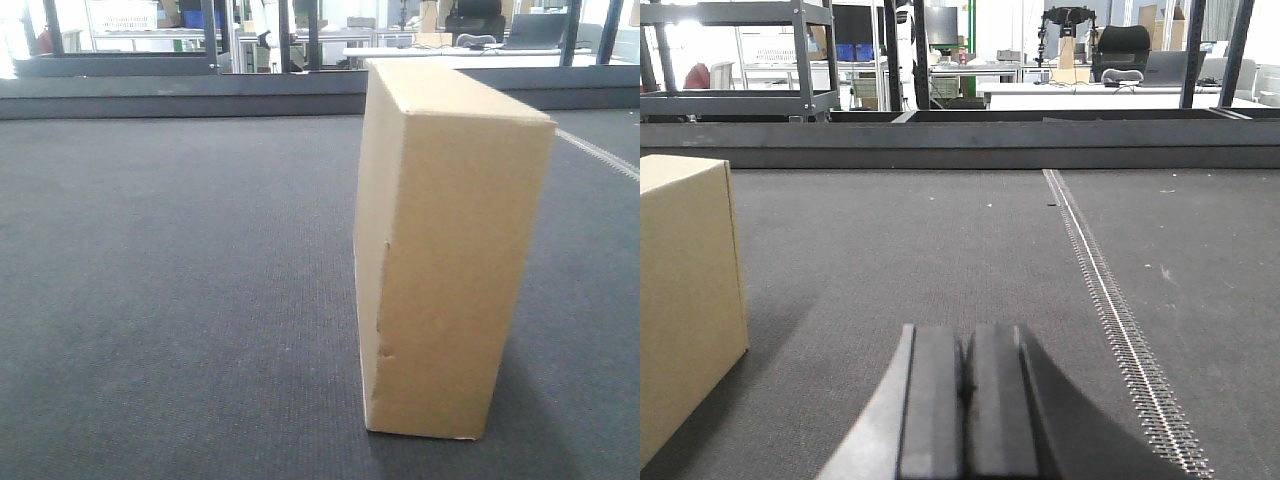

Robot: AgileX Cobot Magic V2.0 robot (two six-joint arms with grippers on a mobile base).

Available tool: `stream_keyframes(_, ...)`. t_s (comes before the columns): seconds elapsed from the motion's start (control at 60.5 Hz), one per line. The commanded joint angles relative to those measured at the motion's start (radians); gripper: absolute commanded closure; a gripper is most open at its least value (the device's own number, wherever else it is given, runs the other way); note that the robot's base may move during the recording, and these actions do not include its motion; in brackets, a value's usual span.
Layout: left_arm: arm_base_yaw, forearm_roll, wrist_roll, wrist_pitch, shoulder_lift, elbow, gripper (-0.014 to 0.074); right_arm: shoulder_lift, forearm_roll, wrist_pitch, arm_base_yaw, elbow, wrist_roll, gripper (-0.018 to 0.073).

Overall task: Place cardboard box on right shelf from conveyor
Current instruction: 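Lower the right gripper toward the upright cardboard box on the conveyor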

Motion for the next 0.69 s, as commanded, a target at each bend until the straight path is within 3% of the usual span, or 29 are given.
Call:
stream_keyframes(0.0, 0.002, -0.005, -0.003, -0.082, -0.007, -0.003, 0.0715, -0.014, 0.002, -0.082, -0.004, -0.006, -0.001, 0.0504)
stream_keyframes(0.677, 0.002, -0.005, -0.003, -0.082, -0.007, -0.003, 0.0715, -0.013, 0.002, -0.046, -0.004, -0.022, -0.001, 0.0504)
